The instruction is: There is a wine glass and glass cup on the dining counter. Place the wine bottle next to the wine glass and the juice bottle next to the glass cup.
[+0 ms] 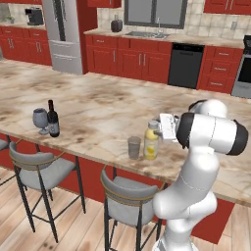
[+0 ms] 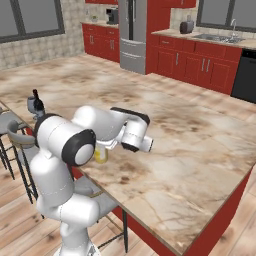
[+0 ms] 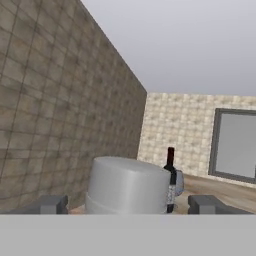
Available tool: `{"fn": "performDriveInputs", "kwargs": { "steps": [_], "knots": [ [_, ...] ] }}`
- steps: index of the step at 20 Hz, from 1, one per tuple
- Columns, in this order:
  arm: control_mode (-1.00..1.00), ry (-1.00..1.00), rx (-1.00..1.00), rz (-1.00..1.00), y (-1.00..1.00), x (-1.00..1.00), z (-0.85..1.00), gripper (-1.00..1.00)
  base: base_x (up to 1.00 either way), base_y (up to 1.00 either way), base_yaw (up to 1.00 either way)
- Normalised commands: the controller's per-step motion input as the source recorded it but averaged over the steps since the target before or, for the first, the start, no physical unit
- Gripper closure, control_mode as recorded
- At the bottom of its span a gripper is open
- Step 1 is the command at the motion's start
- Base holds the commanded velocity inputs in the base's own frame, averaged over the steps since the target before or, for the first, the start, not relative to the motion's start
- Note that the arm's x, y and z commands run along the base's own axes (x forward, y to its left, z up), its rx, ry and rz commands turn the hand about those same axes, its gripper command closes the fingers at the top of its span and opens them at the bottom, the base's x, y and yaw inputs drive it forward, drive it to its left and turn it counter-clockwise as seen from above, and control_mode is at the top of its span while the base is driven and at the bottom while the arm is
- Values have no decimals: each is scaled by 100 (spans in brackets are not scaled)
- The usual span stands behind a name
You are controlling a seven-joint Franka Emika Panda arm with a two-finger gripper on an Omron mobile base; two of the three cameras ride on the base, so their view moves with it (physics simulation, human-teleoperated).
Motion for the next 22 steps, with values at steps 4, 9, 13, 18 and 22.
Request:
{"fn": "performDriveInputs", "kwargs": {
  "steps": [4,9,13,18,22],
  "knots": [
    [-100,0,0,0,0,-33,-11,-100,0,0,0],
    [-100,0,0,-2,-2,-16,-7,-100,0,0,0],
    [-100,0,0,-3,-4,0,0,-100,0,0,0],
    [-100,1,0,-3,-9,1,3,-100,0,0,0],
    [-100,7,0,-4,-14,8,4,-100,0,0,0]
  ]
}}
